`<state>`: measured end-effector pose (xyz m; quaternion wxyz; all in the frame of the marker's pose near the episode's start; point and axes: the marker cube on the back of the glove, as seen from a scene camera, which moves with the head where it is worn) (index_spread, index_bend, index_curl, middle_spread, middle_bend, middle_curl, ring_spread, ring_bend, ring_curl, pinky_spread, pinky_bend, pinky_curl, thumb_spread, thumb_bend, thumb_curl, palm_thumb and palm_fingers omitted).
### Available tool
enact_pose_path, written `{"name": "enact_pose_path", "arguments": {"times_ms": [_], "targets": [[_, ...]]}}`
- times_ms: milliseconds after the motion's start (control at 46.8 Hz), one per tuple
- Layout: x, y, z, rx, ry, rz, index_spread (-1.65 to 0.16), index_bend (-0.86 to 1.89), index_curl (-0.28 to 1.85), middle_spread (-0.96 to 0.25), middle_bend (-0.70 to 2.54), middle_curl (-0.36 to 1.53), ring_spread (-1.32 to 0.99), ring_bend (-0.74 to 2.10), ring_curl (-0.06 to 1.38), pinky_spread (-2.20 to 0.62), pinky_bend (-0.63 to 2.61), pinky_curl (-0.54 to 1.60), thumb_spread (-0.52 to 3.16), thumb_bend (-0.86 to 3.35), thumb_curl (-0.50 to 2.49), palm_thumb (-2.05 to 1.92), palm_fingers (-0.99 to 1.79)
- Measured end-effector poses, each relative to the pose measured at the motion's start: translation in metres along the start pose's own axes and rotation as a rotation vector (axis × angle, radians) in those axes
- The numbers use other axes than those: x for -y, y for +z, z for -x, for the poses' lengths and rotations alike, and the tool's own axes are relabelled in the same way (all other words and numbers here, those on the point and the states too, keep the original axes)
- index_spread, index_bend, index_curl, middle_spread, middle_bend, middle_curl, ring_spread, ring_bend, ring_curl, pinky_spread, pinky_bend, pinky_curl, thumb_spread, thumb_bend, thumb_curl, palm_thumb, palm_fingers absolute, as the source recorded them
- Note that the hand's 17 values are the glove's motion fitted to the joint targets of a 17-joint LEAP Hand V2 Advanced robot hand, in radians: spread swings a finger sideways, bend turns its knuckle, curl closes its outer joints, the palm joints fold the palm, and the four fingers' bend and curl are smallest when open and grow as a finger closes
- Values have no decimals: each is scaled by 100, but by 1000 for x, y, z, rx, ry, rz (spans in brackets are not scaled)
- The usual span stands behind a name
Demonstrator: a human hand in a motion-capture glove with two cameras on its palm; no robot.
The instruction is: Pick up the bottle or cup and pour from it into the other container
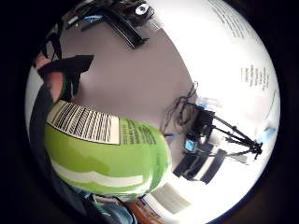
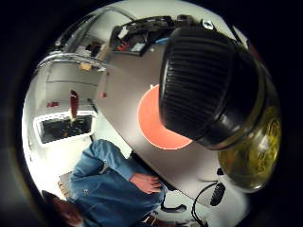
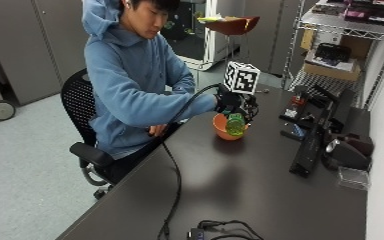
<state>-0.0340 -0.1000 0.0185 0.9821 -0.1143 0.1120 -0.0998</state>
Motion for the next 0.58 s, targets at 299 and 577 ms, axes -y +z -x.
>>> {"name": "enact_pose_path", "arguments": {"times_ms": [299, 577], "targets": [[14, -4, 36, -300, -53, 102, -17, 14, 37, -8, 42, 56, -18, 55, 51, -22, 32, 43, -6, -3, 73, 118, 114], [21, -8, 50, -340, -69, 115, -17, 13, 37, -8, 42, 56, -18, 54, 51, -23, 32, 43, -6, -3, 73, 118, 113]]}}
